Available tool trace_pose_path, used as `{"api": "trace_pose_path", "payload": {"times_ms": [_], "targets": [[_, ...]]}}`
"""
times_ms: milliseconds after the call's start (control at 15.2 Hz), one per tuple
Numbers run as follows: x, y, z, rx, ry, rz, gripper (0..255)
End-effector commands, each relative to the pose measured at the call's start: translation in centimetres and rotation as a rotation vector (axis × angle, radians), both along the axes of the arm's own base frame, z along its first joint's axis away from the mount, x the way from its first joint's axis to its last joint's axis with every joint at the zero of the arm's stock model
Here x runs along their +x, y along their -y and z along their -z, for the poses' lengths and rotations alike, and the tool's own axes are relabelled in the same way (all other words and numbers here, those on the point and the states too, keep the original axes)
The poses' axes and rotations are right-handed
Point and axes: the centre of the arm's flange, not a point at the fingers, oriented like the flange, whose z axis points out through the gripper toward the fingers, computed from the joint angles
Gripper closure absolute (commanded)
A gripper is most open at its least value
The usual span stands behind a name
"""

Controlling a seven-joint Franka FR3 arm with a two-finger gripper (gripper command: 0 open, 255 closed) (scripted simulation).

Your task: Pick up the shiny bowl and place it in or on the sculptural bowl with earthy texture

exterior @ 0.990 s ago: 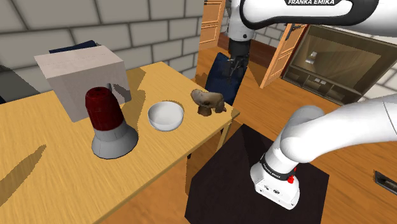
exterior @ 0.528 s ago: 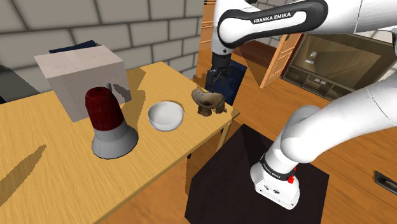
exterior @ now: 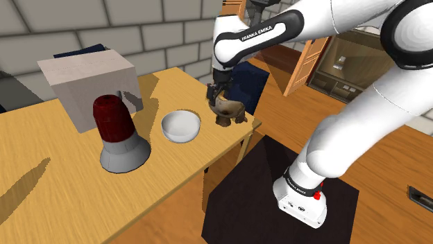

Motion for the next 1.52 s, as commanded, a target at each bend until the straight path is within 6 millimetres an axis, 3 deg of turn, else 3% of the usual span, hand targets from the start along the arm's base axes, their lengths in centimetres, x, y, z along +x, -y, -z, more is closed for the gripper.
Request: {"api": "trace_pose_path", "payload": {"times_ms": [0, 792, 1254, 1452], "targets": [[1.9, -0.2, 2.1, 0.006, 0.009, 0.000, 0], [12.6, -1.8, 12.0, 0.038, 0.052, -0.003, 0], [12.5, -2.0, 15.7, 0.038, 0.052, -0.003, 0], [12.5, -2.0, 16.0, 0.038, 0.052, -0.003, 0]]}}
